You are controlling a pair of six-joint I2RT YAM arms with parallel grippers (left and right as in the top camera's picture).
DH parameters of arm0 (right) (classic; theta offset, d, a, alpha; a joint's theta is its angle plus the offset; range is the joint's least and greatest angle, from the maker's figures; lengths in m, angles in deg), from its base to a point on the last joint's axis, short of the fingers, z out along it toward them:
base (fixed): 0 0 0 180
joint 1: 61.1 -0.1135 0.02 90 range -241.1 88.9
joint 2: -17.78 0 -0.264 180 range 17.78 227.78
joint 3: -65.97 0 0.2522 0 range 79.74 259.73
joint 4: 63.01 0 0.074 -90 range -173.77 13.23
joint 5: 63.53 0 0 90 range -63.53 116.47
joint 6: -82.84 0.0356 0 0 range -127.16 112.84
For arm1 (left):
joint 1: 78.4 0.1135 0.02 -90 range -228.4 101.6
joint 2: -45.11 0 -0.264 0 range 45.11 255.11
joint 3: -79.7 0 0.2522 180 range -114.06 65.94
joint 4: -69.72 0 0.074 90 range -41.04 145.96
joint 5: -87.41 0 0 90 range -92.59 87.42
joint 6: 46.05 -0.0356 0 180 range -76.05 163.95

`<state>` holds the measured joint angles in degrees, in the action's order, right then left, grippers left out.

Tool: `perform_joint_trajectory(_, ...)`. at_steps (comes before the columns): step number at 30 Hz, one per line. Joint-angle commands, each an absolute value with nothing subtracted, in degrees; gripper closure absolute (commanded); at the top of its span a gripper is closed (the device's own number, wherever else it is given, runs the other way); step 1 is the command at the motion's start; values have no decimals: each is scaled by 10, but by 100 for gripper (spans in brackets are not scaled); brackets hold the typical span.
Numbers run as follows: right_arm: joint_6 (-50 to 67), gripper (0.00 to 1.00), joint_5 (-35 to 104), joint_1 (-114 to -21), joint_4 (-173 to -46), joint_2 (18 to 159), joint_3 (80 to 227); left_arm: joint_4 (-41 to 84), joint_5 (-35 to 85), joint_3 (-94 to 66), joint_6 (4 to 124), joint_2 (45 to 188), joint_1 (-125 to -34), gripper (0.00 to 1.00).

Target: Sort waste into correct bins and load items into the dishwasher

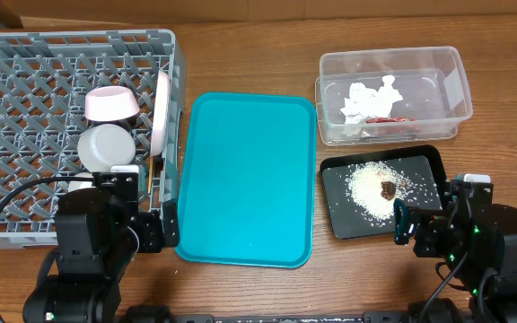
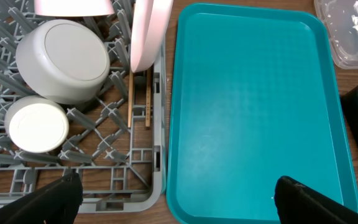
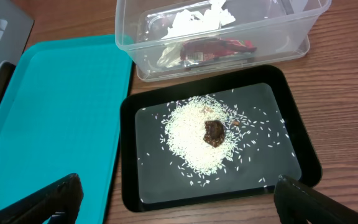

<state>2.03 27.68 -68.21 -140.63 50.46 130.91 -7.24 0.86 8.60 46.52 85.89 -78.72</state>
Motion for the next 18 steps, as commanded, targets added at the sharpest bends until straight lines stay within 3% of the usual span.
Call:
perform_joint_trajectory(1,22,0,272,-680,-1403,502,1306,-72,17,92,452,860,-790,0)
perform_joint_trajectory(12,17,0,269,-680,-1398,445,1289,-72,17,92,452,860,-790,0)
perform_joint_trajectory(18,17,0,270,-669,-1287,306,1177,-72,17,92,452,860,-790,0)
